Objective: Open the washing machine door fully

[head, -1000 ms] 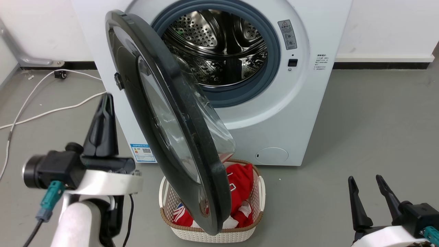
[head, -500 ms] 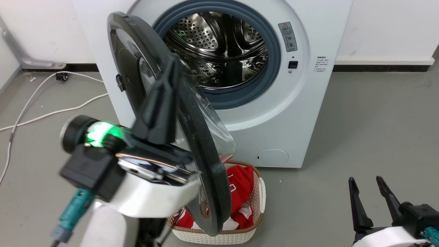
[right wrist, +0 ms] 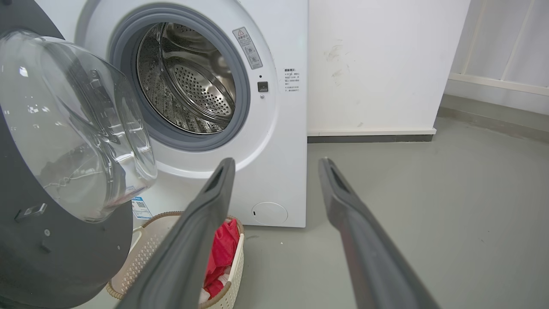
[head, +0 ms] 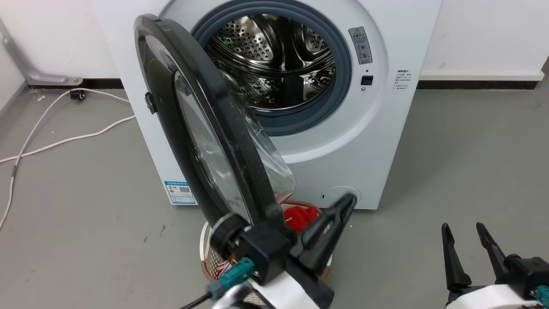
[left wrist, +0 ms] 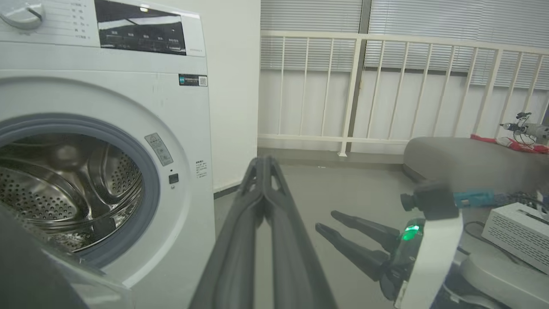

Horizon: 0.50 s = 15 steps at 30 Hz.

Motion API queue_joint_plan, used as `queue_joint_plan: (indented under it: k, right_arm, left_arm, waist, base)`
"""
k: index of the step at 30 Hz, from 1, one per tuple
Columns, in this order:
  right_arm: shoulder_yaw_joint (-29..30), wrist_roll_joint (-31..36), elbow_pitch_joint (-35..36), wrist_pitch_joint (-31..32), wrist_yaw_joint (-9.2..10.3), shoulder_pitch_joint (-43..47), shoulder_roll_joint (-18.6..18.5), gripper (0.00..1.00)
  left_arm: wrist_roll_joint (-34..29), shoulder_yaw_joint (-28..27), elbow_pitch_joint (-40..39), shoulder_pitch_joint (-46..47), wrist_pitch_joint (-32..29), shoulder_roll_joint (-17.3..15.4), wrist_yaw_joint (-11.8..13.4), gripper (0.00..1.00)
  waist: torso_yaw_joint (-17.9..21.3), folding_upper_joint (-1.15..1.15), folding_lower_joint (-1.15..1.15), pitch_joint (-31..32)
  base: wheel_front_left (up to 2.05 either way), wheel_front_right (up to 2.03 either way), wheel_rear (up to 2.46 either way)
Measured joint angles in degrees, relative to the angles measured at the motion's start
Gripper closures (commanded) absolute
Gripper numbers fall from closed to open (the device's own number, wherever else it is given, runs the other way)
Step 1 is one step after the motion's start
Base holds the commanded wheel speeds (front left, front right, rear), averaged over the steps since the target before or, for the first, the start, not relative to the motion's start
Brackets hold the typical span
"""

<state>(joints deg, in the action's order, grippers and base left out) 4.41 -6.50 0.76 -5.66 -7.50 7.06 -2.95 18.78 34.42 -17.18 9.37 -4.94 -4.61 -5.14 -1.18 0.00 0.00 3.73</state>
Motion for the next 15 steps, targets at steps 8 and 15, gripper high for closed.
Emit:
queue_joint_plan:
  k: [8,15]
  right_arm:
    - [0.04,0.46,0.0,0.18,0.0,0.05,0.01,0.0]
    - [0.26,0.76,0.0,0.23,0.0,-0.03,0.0,0.0]
  left_arm:
    - [1.08,3.76,6.92,-6.08,-4.69,-2.53,0.11,1.0]
    - [0.66,1.42,12.25,-5.35,-1.86,-2.24,2.1,1.0]
  waist:
    - [0.24,0.0,0.0,-0.25]
    - [0.22,0.0,0.0,-0.67]
  base:
    - [0.0,0.0,0.0]
    - [0.0,0.0,0.0]
